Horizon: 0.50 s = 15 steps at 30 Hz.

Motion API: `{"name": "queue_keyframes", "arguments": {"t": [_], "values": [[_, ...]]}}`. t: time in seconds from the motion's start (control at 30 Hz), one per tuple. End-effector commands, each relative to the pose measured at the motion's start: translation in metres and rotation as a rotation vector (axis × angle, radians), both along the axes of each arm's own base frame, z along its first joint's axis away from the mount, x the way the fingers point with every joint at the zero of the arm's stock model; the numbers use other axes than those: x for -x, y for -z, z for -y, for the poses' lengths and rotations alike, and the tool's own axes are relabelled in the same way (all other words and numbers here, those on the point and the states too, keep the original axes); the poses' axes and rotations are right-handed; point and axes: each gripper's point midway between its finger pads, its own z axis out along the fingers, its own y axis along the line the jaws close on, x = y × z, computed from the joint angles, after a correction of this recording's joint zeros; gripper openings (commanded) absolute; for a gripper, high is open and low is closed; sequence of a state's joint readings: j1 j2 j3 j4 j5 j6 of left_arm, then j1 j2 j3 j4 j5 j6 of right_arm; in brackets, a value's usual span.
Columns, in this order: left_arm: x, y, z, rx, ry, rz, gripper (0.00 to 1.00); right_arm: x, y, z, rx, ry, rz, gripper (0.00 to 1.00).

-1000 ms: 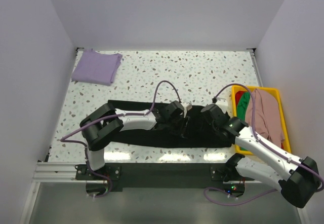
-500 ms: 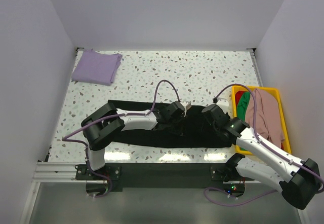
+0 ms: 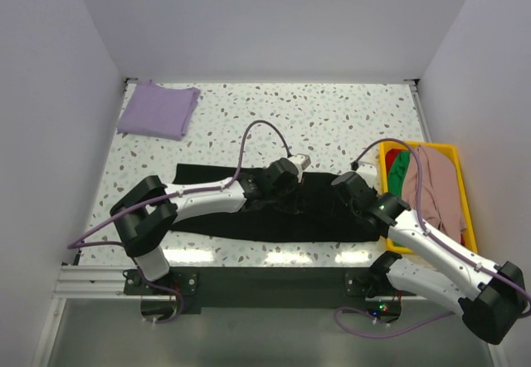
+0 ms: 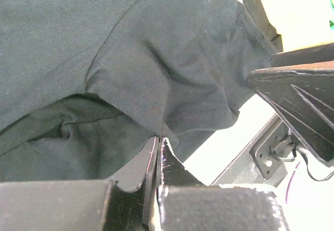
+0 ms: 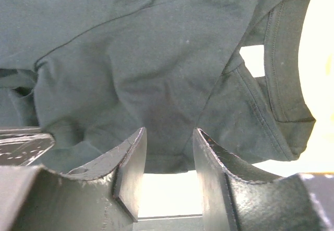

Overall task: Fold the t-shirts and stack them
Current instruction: Fold the tshirt

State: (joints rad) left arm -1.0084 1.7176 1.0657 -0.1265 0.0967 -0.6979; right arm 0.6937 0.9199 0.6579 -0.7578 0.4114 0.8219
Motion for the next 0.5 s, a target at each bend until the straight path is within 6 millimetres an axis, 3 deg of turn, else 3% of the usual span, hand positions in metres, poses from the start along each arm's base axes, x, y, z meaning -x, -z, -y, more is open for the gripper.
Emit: {"name": "queue_keyframes", "arguments": {"t": [0.0,0.27,0.37,0.47], "values": [[0.001,-0.006,-0.010,-0.005,-0.026,0.013,0.00,-0.004,-0.009,0.007,0.010,0.049,0.033,0.45],[0.012,0.013,-0.023,-0.031,-0.016,-0.023,0.00,-0.007,-0.010,0.011,0.047,0.066,0.033,0.50],[0.013,0.013,-0.024,-0.034,-0.005,-0.020,0.13,-0.014,-0.008,0.012,0.068,0.075,0.028,0.52],[0.009,0.005,-0.025,-0.030,-0.011,0.005,0.17,-0.025,-0.003,0.020,0.098,0.103,0.008,0.53]]}}
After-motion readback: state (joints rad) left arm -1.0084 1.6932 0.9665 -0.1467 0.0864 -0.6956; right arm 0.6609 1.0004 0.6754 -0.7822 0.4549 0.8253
